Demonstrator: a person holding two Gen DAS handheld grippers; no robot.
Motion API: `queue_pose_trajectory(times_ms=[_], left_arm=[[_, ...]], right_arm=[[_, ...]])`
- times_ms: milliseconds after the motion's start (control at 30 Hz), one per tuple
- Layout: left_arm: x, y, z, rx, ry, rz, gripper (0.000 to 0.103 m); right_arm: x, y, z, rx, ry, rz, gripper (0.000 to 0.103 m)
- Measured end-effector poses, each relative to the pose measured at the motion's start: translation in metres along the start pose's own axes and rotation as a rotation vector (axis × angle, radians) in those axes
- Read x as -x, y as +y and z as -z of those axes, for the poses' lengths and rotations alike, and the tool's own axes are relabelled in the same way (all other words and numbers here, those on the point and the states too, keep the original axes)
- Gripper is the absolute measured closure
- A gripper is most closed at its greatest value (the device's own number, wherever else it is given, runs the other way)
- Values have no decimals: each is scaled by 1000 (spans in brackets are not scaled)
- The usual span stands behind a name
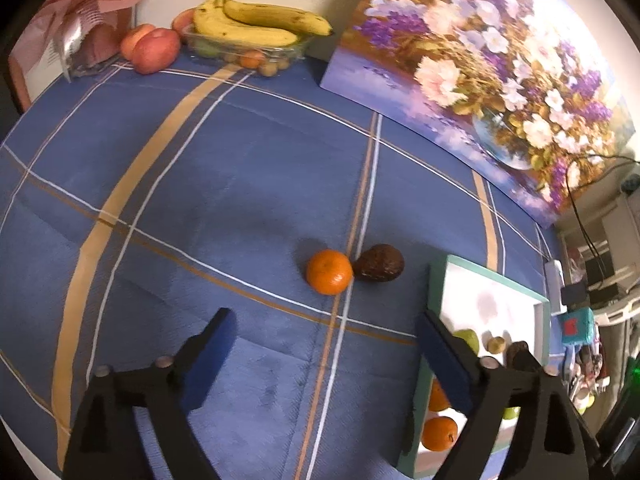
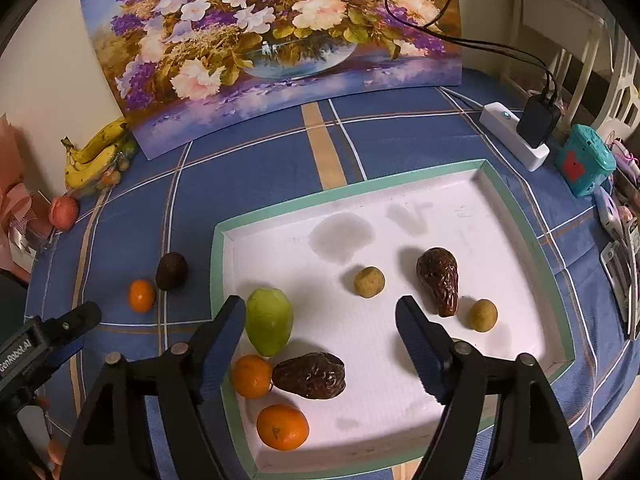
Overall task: Organize fruits
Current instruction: 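Move left tool to another mandarin while right tool reaches a dark avocado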
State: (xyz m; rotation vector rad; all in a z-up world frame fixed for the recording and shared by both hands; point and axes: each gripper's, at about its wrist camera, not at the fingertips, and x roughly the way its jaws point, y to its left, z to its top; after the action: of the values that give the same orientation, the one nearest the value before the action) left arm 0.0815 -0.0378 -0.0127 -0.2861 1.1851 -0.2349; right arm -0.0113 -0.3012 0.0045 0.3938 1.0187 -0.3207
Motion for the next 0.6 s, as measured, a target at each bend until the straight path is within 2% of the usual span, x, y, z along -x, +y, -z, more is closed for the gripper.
queue_pose_trajectory(times_ms=[133, 300, 600], left_arm=[[1, 5, -2, 17, -22, -21, 0], [1, 5, -3, 8, -38, -30, 0], [3, 5, -3, 7, -78, -52, 0]], right_arm=[[-3, 1, 1, 6, -9, 13, 17], [-5, 1, 1, -14, -17, -25, 17], [-4, 10, 2, 5, -87, -43, 17]])
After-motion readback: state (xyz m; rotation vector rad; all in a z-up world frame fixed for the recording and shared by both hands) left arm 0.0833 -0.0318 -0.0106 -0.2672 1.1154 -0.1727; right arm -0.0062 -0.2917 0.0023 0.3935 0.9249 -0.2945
